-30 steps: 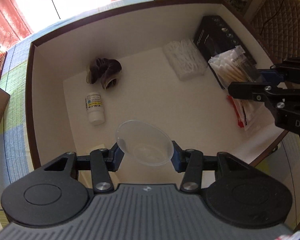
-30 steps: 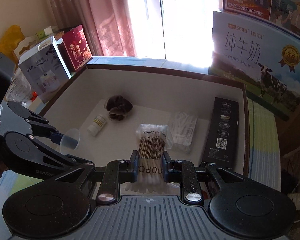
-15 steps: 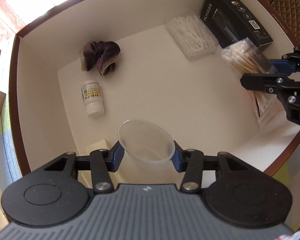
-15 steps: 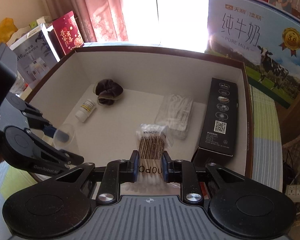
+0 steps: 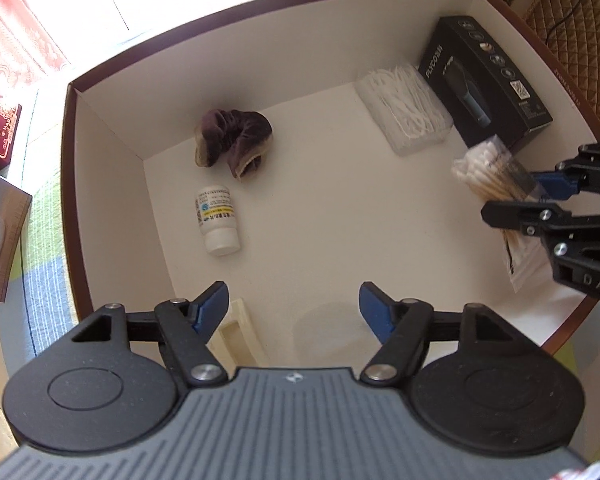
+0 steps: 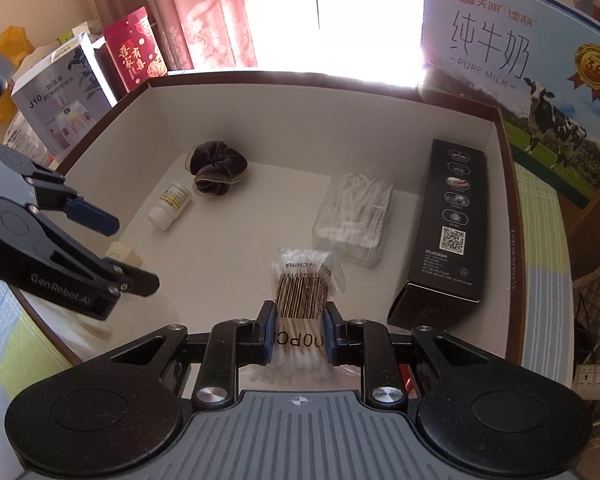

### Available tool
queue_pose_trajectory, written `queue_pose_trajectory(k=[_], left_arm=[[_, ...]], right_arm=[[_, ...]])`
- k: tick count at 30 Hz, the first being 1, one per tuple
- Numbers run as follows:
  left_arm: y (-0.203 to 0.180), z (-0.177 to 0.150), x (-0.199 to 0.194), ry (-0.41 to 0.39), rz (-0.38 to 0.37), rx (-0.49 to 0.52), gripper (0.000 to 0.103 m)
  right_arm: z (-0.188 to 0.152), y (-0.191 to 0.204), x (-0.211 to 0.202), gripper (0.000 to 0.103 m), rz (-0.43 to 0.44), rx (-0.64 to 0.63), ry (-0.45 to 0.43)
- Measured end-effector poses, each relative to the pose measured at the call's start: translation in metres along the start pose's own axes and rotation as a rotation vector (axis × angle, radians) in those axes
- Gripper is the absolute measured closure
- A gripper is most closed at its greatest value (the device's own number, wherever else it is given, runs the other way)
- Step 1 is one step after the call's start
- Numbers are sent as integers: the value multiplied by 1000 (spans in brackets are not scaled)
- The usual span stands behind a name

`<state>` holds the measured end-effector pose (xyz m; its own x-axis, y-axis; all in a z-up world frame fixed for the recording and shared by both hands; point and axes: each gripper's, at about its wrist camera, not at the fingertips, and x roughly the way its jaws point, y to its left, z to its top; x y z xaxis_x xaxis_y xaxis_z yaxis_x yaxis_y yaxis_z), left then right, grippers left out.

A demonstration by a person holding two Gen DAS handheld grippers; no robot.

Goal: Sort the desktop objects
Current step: 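Carry the cup into the box with the left tool while the right tool lowers the swabs in, then withdraw both open tools from the box toward the purple tube and green tube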

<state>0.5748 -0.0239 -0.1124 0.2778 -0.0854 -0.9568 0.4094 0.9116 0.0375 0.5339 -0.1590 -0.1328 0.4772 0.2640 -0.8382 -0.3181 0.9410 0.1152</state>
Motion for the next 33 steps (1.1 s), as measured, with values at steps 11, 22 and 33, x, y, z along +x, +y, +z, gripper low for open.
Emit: queue_pose_trajectory(k=[11,22,33], left_arm=[[3,-2,-3,-6,-4,-7,33],[1,-5,-24,-65,6,-14,26],[-2,-16,-66,-160,42,-42,20]], right_arm=[[0,7,-4,38,-6,-47,-11],[0,6,-20,10,-9,-35,-15],[-5,7,-47,5,-6,-6,-63]])
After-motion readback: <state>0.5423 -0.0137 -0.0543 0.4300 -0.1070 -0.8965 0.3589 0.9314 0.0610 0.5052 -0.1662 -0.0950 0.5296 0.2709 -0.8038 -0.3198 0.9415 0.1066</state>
